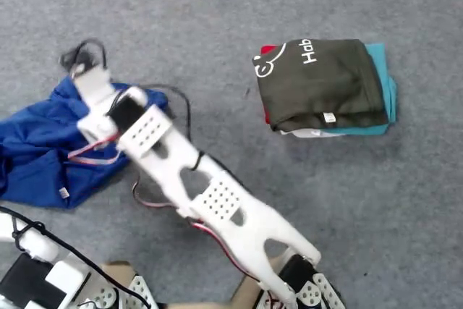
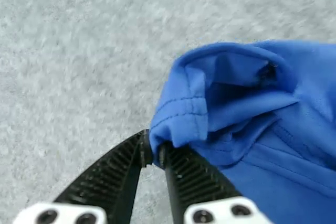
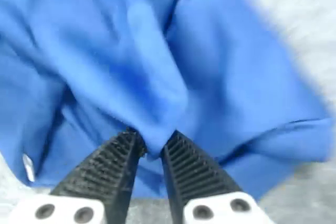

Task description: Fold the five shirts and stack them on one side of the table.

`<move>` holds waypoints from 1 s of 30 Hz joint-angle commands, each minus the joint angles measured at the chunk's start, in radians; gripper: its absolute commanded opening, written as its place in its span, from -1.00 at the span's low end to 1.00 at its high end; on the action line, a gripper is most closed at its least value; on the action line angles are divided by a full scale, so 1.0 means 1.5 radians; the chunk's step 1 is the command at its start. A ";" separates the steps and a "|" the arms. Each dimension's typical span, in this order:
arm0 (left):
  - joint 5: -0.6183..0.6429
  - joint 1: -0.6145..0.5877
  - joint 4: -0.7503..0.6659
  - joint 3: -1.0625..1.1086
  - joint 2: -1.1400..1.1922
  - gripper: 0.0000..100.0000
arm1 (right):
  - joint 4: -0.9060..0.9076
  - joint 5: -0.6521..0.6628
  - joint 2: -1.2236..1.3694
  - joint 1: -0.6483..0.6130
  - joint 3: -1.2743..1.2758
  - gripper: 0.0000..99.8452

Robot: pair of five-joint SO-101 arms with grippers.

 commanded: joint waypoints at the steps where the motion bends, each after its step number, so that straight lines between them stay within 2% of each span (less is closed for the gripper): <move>1: 0.000 0.037 0.027 -0.068 -0.017 -0.94 | -0.003 0.001 -0.143 0.037 -0.030 -0.97; 7: -0.002 0.109 0.166 -0.177 -0.017 -0.92 | -0.005 0.000 -0.315 0.055 -0.030 -0.97; 13: -0.003 0.162 0.301 -0.271 -0.017 -0.56 | -0.014 0.001 -0.449 0.066 -0.030 -0.97; 16: -0.003 0.159 0.348 -0.299 -0.017 -0.46 | -0.014 0.000 -0.505 0.071 -0.027 -0.97; 19: -0.006 0.156 0.385 -0.300 -0.017 -0.45 | -0.001 -0.001 -0.546 0.071 -0.026 -0.97; 25: -0.087 0.156 0.462 -0.300 -0.017 -0.45 | 0.084 0.000 -0.552 0.083 -0.020 -0.97; 30: -0.117 0.190 0.467 -0.303 -0.015 -0.45 | 0.098 0.002 -0.498 0.129 0.029 -0.97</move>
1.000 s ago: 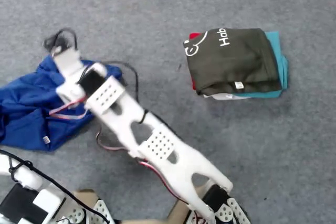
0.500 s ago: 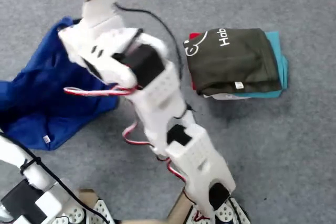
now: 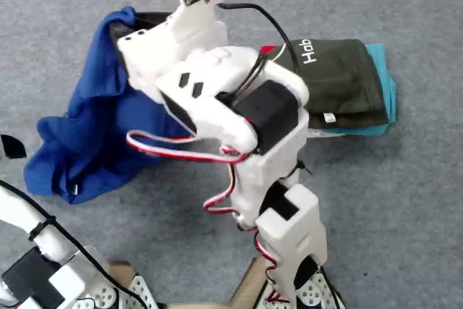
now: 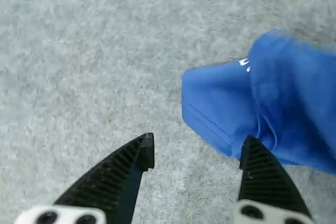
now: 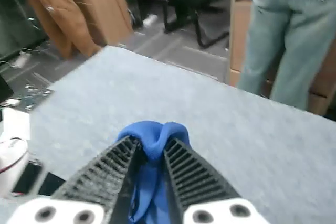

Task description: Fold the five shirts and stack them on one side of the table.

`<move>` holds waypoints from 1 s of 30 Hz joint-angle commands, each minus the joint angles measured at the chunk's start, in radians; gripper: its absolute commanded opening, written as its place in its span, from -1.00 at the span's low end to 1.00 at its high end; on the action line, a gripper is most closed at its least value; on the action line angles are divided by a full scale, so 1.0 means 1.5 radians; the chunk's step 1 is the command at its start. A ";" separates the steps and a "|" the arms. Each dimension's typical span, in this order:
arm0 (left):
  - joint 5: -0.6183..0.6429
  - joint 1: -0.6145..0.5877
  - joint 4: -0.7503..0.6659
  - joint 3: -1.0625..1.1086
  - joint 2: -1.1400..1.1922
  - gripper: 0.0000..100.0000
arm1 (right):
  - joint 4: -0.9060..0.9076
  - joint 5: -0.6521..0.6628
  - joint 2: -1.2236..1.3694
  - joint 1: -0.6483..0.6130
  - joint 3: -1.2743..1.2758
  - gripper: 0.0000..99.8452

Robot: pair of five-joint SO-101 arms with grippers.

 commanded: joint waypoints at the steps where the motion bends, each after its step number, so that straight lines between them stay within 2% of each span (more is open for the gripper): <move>1: -0.039 0.043 -0.004 -0.035 -0.012 -0.45 | 0.003 0.002 0.030 0.039 0.024 -0.97; 5: -0.158 0.114 -0.042 -0.030 -0.008 -0.46 | -0.001 0.003 0.087 0.051 0.038 -0.97; 8: -0.224 0.157 -0.119 -0.005 -0.003 -0.46 | -0.001 0.003 0.146 0.050 0.033 -0.97; 14: -0.238 0.201 -0.345 0.094 0.071 -0.46 | -0.001 0.001 0.251 0.059 0.031 -0.97; 17: -0.238 0.219 -0.417 0.115 0.145 -0.46 | -0.001 0.000 0.282 0.071 0.031 -0.97; 24: -0.235 0.265 -0.419 0.008 0.307 -0.47 | -0.001 -0.001 0.303 0.092 0.033 -0.97; 30: -0.200 0.298 -0.301 -0.181 0.442 -0.67 | -0.001 -0.001 0.303 0.095 0.037 -0.97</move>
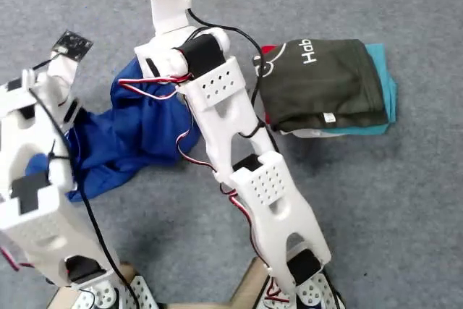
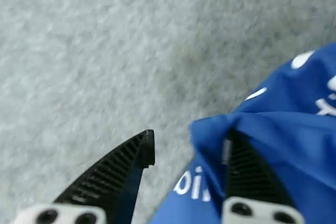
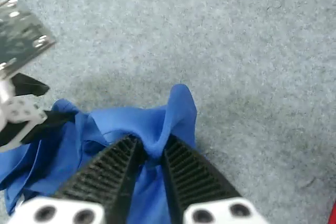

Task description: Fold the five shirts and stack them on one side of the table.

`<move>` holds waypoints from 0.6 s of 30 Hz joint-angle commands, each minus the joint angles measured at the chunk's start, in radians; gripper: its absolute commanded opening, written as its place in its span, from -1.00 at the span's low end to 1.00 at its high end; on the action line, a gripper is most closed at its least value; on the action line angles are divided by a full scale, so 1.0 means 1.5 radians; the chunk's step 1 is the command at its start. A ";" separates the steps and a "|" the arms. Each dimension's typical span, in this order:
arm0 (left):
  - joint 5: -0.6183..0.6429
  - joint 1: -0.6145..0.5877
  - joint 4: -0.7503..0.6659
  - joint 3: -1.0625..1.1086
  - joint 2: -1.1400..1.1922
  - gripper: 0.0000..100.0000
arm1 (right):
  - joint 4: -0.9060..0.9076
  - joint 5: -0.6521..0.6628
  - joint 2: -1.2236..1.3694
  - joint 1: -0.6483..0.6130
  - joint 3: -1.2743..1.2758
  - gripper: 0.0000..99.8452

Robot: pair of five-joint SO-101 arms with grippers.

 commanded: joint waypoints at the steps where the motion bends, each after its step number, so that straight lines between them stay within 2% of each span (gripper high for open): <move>1: 0.012 0.020 0.071 -0.142 0.062 -0.68 | -0.002 -0.002 -0.005 0.014 -0.001 -0.97; 9: 0.029 0.026 0.263 -0.422 0.289 -0.68 | -0.002 -0.002 -0.004 0.023 -0.001 -0.97; 18: 0.037 0.047 0.479 -0.754 0.459 -0.67 | -0.002 -0.002 0.022 0.026 -0.007 -0.97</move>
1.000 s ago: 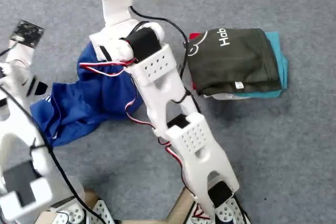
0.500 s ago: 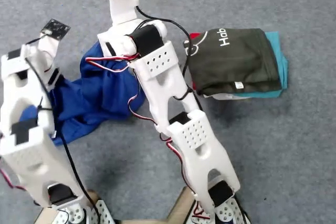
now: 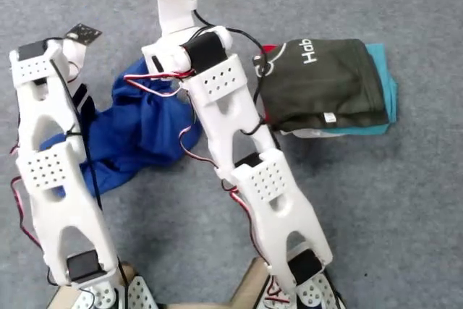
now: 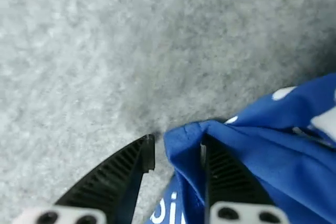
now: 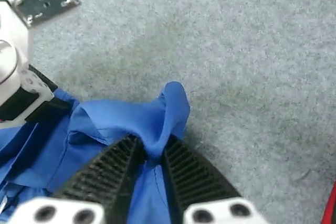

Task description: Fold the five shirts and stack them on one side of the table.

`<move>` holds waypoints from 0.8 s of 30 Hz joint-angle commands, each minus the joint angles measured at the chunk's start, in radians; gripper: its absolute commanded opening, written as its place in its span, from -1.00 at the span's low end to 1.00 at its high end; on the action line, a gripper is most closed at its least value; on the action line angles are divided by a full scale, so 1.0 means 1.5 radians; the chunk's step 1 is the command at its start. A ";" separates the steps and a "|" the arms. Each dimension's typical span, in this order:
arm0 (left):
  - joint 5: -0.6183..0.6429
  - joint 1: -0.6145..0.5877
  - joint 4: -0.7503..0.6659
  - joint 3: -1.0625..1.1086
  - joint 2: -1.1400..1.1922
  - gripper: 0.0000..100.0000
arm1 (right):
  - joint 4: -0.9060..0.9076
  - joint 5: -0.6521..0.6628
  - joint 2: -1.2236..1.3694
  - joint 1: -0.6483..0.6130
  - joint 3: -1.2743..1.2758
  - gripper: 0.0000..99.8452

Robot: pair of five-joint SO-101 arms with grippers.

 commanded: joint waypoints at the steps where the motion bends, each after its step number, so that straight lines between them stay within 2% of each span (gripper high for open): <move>1: 0.004 0.017 0.075 -0.127 0.042 -0.67 | -0.002 -0.002 -0.008 0.005 -0.010 -0.97; 6: 0.004 0.025 0.111 -0.193 0.116 -0.67 | -0.002 -0.002 -0.008 0.006 -0.010 -0.97; 13: 0.004 0.025 0.111 -0.194 0.116 -0.68 | -0.002 -0.002 -0.008 0.005 -0.010 -0.97; 15: 0.004 0.023 0.111 -0.194 0.116 -0.75 | -0.002 -0.002 -0.008 0.005 -0.010 -0.97; 18: 0.004 0.020 0.111 -0.194 0.116 -0.95 | -0.002 -0.002 -0.008 0.005 -0.010 -0.97; 24: 0.019 -0.007 0.113 -0.211 0.101 -0.94 | -0.002 -0.002 -0.005 0.006 -0.070 -0.97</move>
